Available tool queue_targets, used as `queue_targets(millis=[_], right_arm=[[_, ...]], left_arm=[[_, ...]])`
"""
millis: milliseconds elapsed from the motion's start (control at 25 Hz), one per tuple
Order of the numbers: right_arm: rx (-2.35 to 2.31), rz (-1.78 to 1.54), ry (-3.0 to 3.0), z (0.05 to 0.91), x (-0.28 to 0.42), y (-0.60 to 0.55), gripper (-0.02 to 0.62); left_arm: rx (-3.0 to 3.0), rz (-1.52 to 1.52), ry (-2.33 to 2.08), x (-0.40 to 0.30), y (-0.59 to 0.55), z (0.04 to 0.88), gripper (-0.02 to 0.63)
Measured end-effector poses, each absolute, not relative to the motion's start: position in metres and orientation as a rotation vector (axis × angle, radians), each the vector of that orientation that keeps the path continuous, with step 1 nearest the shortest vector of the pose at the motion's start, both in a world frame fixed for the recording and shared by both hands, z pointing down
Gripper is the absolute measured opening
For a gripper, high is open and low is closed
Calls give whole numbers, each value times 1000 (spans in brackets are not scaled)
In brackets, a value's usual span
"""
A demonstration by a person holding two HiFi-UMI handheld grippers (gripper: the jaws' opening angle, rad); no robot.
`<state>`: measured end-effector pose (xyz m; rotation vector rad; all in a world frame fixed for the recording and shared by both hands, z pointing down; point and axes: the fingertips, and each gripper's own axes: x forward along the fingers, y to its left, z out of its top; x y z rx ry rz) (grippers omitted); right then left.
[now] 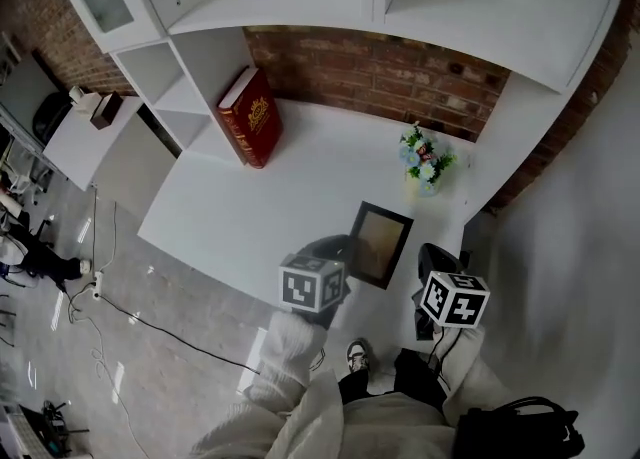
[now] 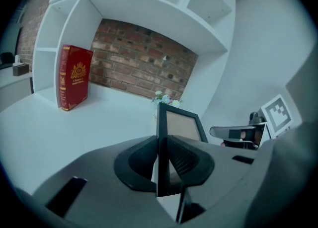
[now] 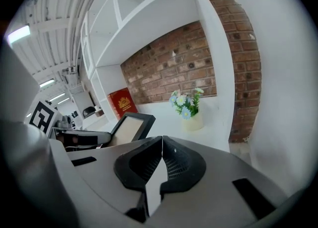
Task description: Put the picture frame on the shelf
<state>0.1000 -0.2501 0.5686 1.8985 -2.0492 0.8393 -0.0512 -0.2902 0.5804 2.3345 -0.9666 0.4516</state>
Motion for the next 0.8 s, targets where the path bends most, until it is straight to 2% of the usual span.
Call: queue_targets(millis=[520, 800], right_arm=[[1927, 636, -2119, 484, 139, -252, 25], [1870, 638, -2186, 455, 150, -264, 25]], left_arm=[[2525, 370, -1124, -9, -289, 480, 69], [2517, 298, -1257, -1, -293, 419, 69]])
